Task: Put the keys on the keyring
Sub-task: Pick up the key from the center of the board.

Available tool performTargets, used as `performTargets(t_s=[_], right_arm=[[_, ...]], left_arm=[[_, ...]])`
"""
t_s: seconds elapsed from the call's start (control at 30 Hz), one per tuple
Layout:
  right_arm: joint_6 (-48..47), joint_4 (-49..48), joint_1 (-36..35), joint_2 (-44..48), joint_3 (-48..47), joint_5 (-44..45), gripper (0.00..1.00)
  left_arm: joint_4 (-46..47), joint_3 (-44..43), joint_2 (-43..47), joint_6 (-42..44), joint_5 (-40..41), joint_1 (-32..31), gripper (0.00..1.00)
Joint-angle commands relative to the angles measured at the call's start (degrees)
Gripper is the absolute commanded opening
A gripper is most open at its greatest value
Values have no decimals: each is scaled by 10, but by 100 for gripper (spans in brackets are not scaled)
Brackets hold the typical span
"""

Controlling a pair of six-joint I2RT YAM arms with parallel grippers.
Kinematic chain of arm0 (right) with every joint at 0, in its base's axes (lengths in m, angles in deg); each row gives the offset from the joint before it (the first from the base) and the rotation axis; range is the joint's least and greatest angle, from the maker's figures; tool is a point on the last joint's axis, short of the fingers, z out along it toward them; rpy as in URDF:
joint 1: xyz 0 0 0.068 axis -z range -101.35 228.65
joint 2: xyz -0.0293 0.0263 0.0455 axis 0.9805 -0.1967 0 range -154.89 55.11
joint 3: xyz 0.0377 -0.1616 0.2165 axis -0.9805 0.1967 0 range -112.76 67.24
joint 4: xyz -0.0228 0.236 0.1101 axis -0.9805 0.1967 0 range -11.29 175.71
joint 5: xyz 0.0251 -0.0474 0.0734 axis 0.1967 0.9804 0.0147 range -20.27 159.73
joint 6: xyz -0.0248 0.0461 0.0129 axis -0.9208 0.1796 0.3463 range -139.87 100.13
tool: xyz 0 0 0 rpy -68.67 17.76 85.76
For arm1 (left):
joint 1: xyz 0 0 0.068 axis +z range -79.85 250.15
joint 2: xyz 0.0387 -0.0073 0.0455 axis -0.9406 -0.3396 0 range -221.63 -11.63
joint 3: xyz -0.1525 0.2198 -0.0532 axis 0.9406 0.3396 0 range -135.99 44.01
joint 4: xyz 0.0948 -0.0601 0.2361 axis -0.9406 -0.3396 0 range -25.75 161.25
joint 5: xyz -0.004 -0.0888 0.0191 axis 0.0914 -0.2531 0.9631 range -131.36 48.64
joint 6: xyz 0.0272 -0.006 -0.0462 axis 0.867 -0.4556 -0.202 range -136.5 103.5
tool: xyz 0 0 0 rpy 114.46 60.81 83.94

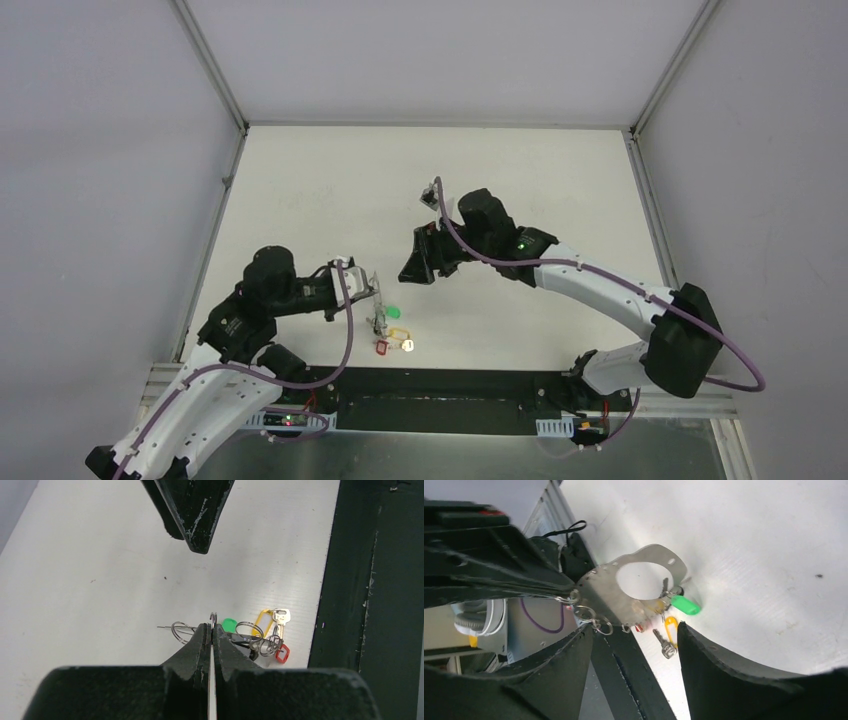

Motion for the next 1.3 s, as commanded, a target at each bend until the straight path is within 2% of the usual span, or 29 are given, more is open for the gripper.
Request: performTargets(t_s=[0.0, 0.13, 0.33, 0.63, 0.7, 0.97, 1.07, 1.17, 1.27], right_arm=[[40, 82, -1, -34, -36, 76, 63], [78, 202, -1, -119, -91, 44, 59], [137, 233, -31, -206, -96, -1, 45], [122, 386, -124, -304, -203, 88, 41], [117, 408, -135, -319, -222, 102, 37], [112, 443, -143, -350, -261, 155, 32], [107, 443, -144, -361, -269, 153, 31], [103, 436, -143, -369, -271, 145, 23], [103, 431, -143, -375, -275, 136, 23]], left_arm=[[7, -30, 33, 6, 52, -6, 0], [-37, -53, 54, 31, 95, -6, 0], [-91, -84, 71, 62, 135, -6, 0], [-107, -81, 73, 68, 118, -6, 0], [-106, -83, 71, 70, 117, -6, 0], [-107, -79, 70, 79, 110, -6, 0], [-107, -78, 70, 79, 108, -6, 0], [-107, -77, 70, 80, 105, -6, 0], [-108, -77, 69, 80, 103, -6, 0]])
